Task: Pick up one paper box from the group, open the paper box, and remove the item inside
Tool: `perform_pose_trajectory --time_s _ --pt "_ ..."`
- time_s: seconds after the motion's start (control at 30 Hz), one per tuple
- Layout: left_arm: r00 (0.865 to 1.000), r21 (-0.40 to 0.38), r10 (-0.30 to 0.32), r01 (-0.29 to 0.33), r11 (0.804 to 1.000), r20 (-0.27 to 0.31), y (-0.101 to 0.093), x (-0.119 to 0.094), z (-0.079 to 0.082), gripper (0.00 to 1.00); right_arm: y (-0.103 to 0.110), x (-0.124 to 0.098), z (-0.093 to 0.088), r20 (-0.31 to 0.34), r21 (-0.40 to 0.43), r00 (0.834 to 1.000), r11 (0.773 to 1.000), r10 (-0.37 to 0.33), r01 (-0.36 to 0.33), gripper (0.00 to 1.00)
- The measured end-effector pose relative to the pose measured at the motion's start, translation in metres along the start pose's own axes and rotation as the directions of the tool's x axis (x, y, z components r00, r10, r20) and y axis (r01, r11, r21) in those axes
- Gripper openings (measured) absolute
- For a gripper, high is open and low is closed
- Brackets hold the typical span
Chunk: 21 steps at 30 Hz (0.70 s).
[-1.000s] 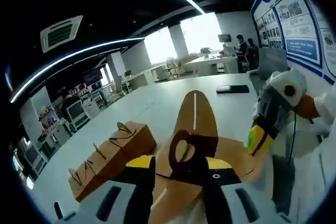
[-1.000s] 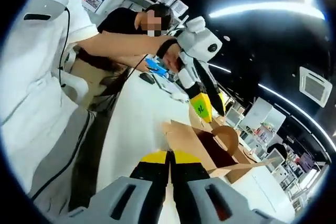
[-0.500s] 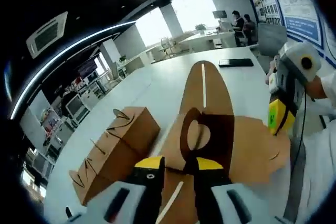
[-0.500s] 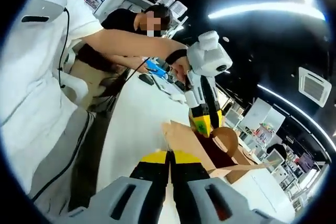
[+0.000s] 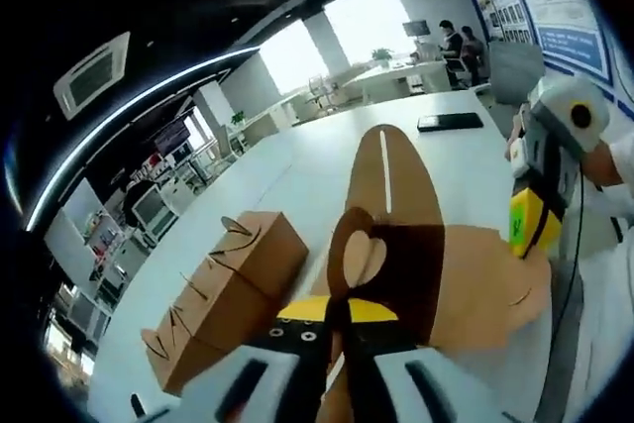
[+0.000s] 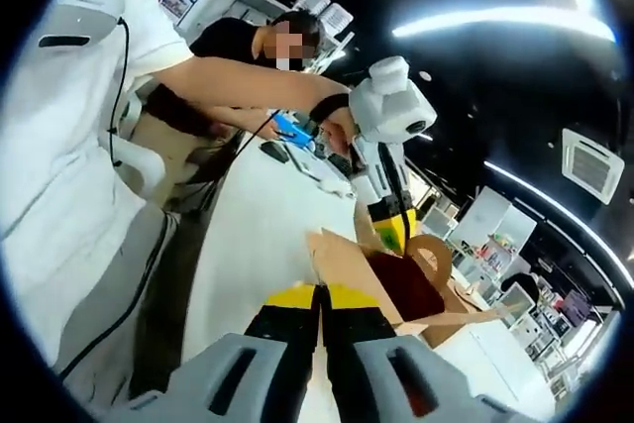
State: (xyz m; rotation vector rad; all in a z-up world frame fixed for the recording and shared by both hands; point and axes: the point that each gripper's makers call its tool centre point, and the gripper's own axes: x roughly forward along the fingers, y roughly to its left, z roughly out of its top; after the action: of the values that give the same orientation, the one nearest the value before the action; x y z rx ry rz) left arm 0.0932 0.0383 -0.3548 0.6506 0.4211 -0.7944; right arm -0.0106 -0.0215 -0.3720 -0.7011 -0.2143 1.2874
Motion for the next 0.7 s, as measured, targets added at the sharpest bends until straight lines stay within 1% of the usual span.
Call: perform_pose_trajectory --time_s 0.1,0.23,0.33,0.37,0.47,0.5,0.63,0.7 --pt "1.0 0.002 0.01 -0.01 1.0 0.011 0.005 -0.002 0.003 0.06 0.001 0.0 -0.001 -0.004 -0.002 1.0 1.0 0.005 -0.005 0.03" --pt "1.0 -0.02 0.008 -0.007 1.0 0.02 0.009 -0.004 0.006 0.06 0.002 -0.001 -0.002 -0.003 -0.002 1.0 1.0 0.007 -0.007 0.03" --pt "0.999 -0.069 0.004 -0.001 0.998 0.042 0.014 -0.004 0.009 0.06 0.002 -0.002 -0.002 -0.003 -0.001 1.0 1.0 0.006 -0.006 0.03" --pt "0.999 -0.1 0.005 0.0 0.995 0.052 0.017 -0.004 0.01 0.07 0.002 -0.002 -0.002 -0.002 -0.001 1.0 1.0 0.006 -0.006 0.03" --pt "0.998 -0.14 0.016 -0.007 0.99 0.066 0.026 -0.004 0.01 0.07 0.003 -0.003 -0.002 -0.003 -0.002 1.0 1.0 0.006 -0.006 0.03" --pt "0.997 -0.163 0.025 -0.012 0.986 0.075 0.03 -0.004 0.011 0.08 0.003 -0.003 -0.002 -0.001 -0.001 1.0 1.0 0.006 -0.006 0.03" --pt "0.994 -0.213 0.051 -0.029 0.977 0.097 0.04 -0.001 0.011 0.11 0.003 -0.004 -0.002 0.0 -0.003 1.0 1.0 0.009 -0.009 0.03" --pt "0.992 -0.236 0.07 -0.043 0.971 0.105 0.046 0.001 0.011 0.19 0.003 -0.004 -0.003 -0.002 -0.001 1.0 1.0 0.008 -0.008 0.03"
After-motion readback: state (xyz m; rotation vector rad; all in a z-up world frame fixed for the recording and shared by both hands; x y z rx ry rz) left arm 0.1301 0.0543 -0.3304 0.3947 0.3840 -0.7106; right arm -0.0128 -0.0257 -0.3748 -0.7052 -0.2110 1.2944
